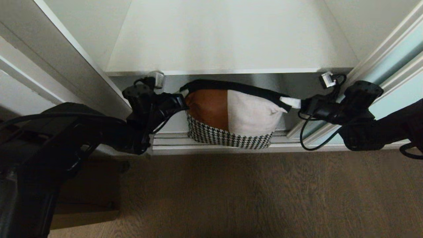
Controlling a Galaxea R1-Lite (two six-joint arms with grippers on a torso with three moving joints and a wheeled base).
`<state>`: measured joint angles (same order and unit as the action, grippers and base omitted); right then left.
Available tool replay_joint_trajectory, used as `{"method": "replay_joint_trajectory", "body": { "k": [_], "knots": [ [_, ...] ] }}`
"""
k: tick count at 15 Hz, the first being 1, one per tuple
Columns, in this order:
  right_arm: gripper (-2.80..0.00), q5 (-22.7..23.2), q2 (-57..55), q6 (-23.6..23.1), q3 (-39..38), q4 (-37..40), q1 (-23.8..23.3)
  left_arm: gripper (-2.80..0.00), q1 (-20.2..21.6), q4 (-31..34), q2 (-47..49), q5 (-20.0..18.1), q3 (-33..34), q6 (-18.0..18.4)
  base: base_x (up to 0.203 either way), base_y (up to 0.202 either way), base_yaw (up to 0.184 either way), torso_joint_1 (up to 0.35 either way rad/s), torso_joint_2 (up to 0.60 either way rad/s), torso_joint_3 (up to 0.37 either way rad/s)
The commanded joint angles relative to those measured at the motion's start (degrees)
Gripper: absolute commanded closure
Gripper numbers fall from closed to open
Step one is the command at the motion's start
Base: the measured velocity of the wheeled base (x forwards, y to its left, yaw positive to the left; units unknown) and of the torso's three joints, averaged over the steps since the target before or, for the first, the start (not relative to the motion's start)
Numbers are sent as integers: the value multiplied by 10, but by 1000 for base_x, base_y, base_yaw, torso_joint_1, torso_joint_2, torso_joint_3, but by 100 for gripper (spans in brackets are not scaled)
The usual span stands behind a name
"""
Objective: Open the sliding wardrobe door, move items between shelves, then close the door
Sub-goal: Place the pillow on the lower shelf
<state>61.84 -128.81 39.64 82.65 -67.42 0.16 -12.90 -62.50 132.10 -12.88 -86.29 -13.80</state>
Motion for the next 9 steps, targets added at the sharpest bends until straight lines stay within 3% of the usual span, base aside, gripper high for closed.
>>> {"method": "replay_joint_trajectory", "body": {
  "k": [1,4,9],
  "knots": [
    [0,3,25,26,31,-9,-1,0,2,-2,-49,-3,-30,-1,0,0,0,0,0,0],
    [0,5,23,32,10,-51,-1,0,5,-7,-72,-6,-7,0,0,0,0,0,0,0],
    [0,16,27,32,-64,-131,-1,0,8,-50,-100,-11,94,0,0,0,0,0,0,0]
  ]
}}
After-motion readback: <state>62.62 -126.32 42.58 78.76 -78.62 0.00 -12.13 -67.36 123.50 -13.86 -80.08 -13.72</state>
